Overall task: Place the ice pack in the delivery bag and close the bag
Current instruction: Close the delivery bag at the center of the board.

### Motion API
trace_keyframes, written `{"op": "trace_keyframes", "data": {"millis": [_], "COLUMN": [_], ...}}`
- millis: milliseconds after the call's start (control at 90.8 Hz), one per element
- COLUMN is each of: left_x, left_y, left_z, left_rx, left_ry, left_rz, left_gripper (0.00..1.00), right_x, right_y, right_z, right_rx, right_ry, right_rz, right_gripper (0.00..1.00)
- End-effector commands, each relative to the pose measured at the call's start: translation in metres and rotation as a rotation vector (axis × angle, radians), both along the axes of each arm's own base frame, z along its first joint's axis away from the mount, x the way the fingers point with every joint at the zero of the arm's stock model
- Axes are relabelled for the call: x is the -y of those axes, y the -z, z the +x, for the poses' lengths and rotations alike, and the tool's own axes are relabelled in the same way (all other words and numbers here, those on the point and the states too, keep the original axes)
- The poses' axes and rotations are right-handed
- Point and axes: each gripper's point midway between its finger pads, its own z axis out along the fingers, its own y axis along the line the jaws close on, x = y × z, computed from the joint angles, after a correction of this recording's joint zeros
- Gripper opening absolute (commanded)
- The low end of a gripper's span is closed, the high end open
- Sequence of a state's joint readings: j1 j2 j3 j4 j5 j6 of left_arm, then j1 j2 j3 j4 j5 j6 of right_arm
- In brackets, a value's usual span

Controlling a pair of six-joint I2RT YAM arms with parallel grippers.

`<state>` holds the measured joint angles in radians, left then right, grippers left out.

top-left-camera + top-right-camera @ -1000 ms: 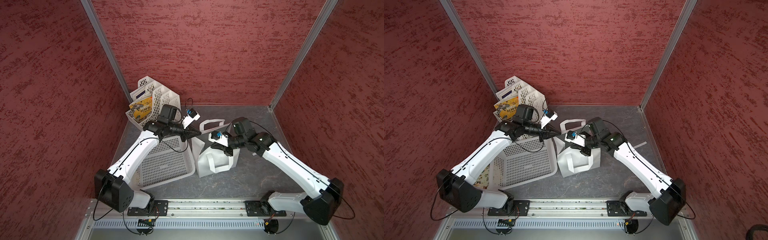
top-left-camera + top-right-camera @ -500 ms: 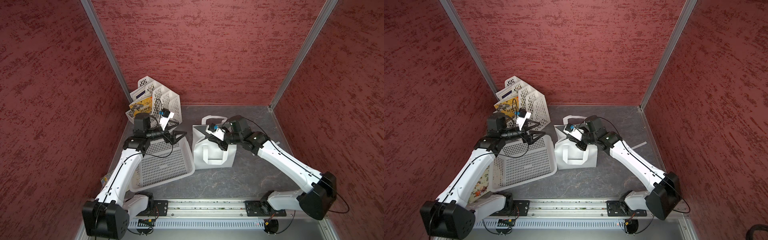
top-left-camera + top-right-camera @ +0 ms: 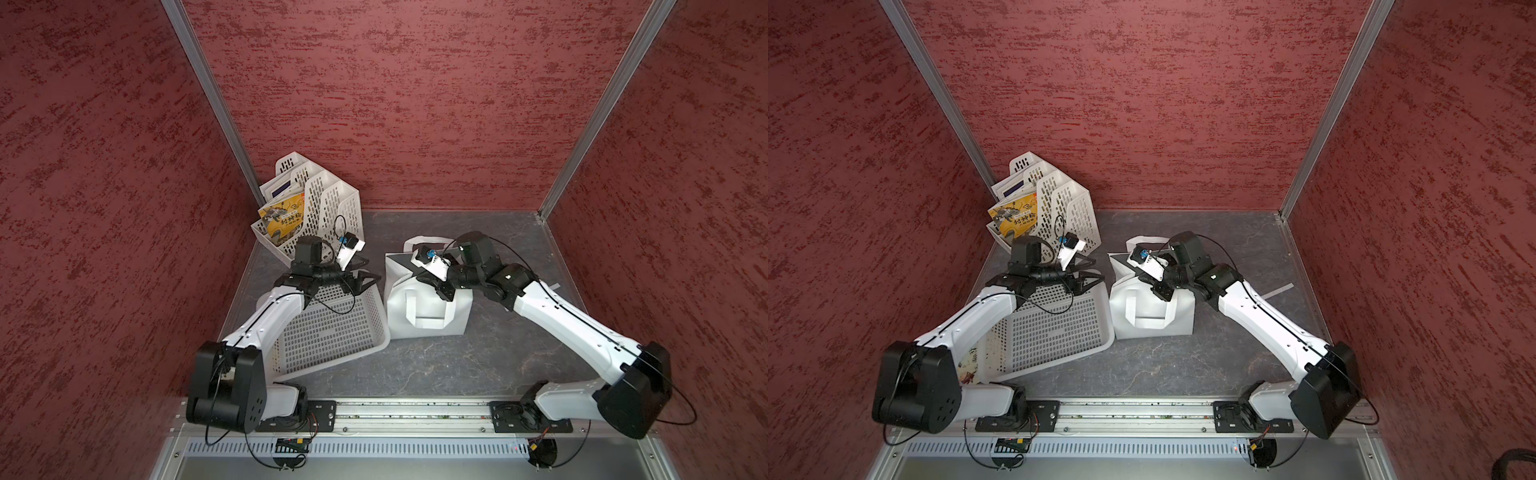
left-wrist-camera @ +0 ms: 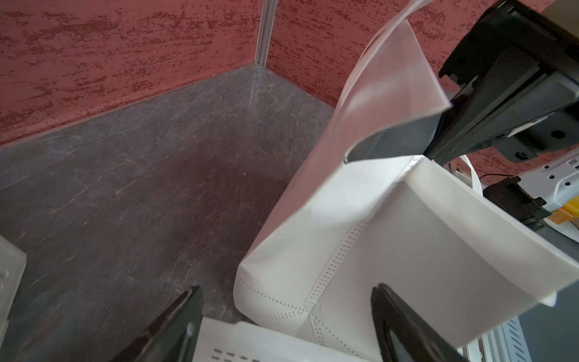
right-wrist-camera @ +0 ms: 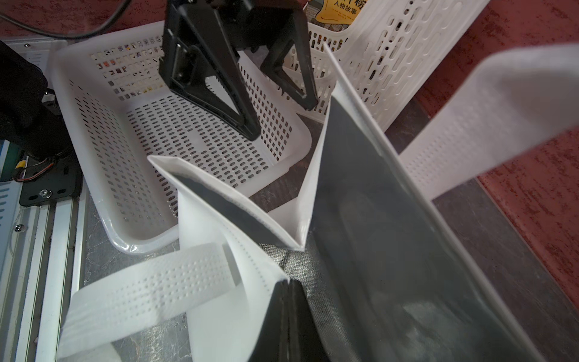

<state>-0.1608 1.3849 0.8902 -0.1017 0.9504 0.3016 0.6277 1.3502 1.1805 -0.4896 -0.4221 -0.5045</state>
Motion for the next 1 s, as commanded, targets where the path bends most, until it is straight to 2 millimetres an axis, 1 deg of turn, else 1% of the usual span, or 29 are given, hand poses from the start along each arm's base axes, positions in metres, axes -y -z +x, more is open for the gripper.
{"op": "trace_keyframes", "data": {"millis": [0,66,176,264,364,419,507,595,650,760,815,859,937,992], "left_x": [0.021,0.029,0.04,0.048,0.058,0.063,0.069,0.07,0.069,0.067,0.066,0.066,0.064,0.058], "left_y": [-0.02,-0.016,-0.014,-0.016,-0.019,-0.02,-0.02,-0.015,-0.009,-0.001,-0.002,-0.003,-0.007,-0.009], "left_z": [0.01,0.017,0.025,0.025,0.014,0.006,-0.009,-0.021,-0.026,-0.03,-0.028,-0.026,-0.024,-0.021], "left_rx": [0.091,0.072,0.042,0.026,-0.009,-0.037,-0.074,-0.124,-0.145,-0.18,-0.185,-0.185,-0.175,-0.169], "left_ry": [0.109,0.143,0.189,0.235,0.319,0.363,0.42,0.44,0.439,0.422,0.413,0.406,0.397,0.382], "left_rz": [-0.051,-0.063,-0.083,-0.106,-0.148,-0.169,-0.187,-0.187,-0.185,-0.184,-0.188,-0.19,-0.189,-0.189], "left_gripper": [0.81,0.75,0.59,0.53,0.49,0.44,0.28,0.12,0.08,0.08,0.11,0.17,0.33,0.44], "right_x": [-0.004,-0.003,0.0,0.002,0.007,0.011,0.017,0.025,0.027,0.027,0.027,0.025,0.024,0.024], "right_y": [-0.004,-0.004,-0.005,-0.004,-0.006,-0.009,-0.014,-0.02,-0.021,-0.015,-0.01,-0.008,-0.005,-0.003], "right_z": [0.006,0.007,0.008,0.01,0.016,0.021,0.026,0.031,0.034,0.038,0.042,0.044,0.05,0.052], "right_rx": [0.02,0.019,0.023,0.03,0.049,0.07,0.107,0.13,0.135,0.122,0.107,0.101,0.096,0.094], "right_ry": [0.016,0.025,0.04,0.059,0.098,0.125,0.165,0.198,0.212,0.227,0.235,0.241,0.255,0.259], "right_rz": [0.015,0.011,0.005,-0.005,-0.016,-0.025,-0.04,-0.045,-0.047,-0.065,-0.076,-0.079,-0.086,-0.093], "right_gripper": [0.0,0.0,0.0,0.0,0.0,0.0,0.0,0.0,0.0,0.0,0.0,0.0,0.0,0.0]}}
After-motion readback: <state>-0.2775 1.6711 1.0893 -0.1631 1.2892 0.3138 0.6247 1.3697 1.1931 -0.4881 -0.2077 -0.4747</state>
